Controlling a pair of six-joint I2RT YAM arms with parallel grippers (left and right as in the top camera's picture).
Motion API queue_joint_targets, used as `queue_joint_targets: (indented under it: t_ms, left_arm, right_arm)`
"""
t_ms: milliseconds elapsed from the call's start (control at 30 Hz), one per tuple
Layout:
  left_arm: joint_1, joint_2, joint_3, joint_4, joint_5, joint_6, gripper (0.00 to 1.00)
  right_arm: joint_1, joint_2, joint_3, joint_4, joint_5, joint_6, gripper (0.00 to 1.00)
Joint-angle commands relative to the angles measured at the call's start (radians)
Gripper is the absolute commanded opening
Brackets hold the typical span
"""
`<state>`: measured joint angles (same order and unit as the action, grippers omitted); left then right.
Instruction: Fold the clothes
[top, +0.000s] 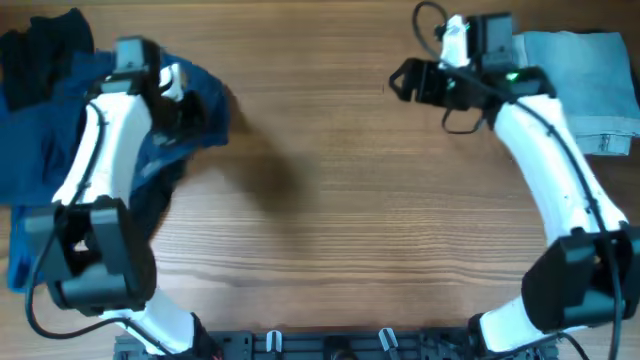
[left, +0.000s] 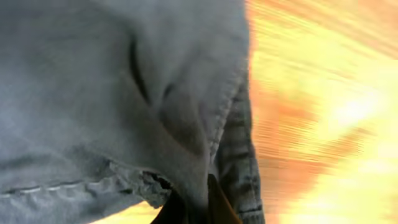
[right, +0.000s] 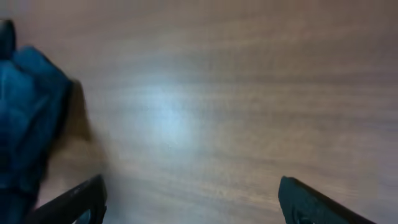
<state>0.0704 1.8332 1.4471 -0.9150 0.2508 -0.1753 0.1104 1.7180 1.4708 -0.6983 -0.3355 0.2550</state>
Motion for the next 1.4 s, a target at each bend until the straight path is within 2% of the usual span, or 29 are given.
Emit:
queue_joint_targets:
  t_ms: [0, 133, 200, 333, 367, 400, 433, 467, 567, 667, 767, 833, 933, 1033, 1167, 1300, 1367]
  left_arm:
    - [-0.177, -0.021, 0.158, 0.018, 0.082, -0.063, 0.04]
    - [-0.423, -0.017, 0.236, 0.172, 0.058, -0.148, 0.04]
    - [-0.516, 0.002, 0.236, 0.238, 0.007, -0.175, 0.04]
    - [-0.662, 0.102, 0.236, 0.354, -0.005, -0.208, 0.04]
    - [-0.683, 0.128, 0.236, 0.373, -0.006, -0.207, 0.31]
    - [-0.691, 0.136, 0.236, 0.376, -0.007, -0.207, 0.69]
    - [-0.691, 0.136, 0.236, 0.373, -0.009, -0.206, 0.91]
    - [-0.688, 0.130, 0.236, 0.372, -0.009, -0.207, 1.00]
    - [-0.634, 0.043, 0.236, 0.262, -0.009, -0.207, 1.00]
    - [-0.558, -0.020, 0.236, -0.023, -0.009, -0.207, 1.00]
    - [-0.545, -0.016, 0.212, -0.259, -0.067, -0.215, 0.98]
    - [-0.560, -0.016, 0.180, -0.333, -0.148, -0.292, 0.98]
    - [-0.595, -0.016, 0.067, -0.334, -0.175, -0.417, 0.98]
    - [-0.630, -0.016, -0.127, -0.239, -0.182, -0.548, 0.96]
    - [-0.657, -0.016, -0.263, -0.125, -0.183, -0.581, 0.94]
    - [-0.657, -0.016, -0.336, -0.092, -0.274, -0.649, 0.93]
    - [-0.657, -0.016, -0.371, -0.007, -0.315, -0.648, 0.94]
  right_arm:
    - [-0.080, -0.050, 0.142, -0.072, -0.002, -0.021, 0.89]
    - [-0.182, -0.056, 0.175, -0.122, -0.045, -0.023, 0.89]
    - [-0.238, -0.056, 0.175, -0.129, -0.108, -0.048, 0.89]
    - [-0.326, -0.056, 0.175, -0.175, -0.118, -0.087, 0.89]
    - [-0.341, -0.056, 0.175, -0.184, -0.119, -0.098, 0.89]
    - [-0.353, -0.056, 0.175, -0.193, -0.119, -0.098, 0.89]
    - [-0.357, -0.056, 0.175, -0.196, -0.118, -0.099, 0.89]
    - [-0.364, -0.056, 0.175, -0.203, -0.119, -0.098, 0.89]
    - [-0.364, -0.056, 0.171, -0.256, -0.132, -0.098, 0.89]
    - [-0.328, -0.053, 0.126, -0.311, -0.129, -0.141, 0.89]
    - [-0.280, -0.051, 0.006, -0.273, -0.090, -0.203, 0.88]
    - [-0.225, -0.051, -0.082, -0.198, -0.042, -0.232, 0.88]
    - [-0.153, -0.041, -0.142, -0.104, 0.027, -0.227, 0.88]
    - [-0.102, 0.011, -0.143, -0.036, 0.081, -0.224, 0.88]
    - [-0.095, 0.093, -0.143, -0.005, 0.104, -0.191, 0.88]
    - [-0.070, 0.189, -0.143, -0.005, 0.089, -0.178, 0.86]
    - [-0.028, 0.224, -0.143, 0.000, 0.098, -0.180, 0.85]
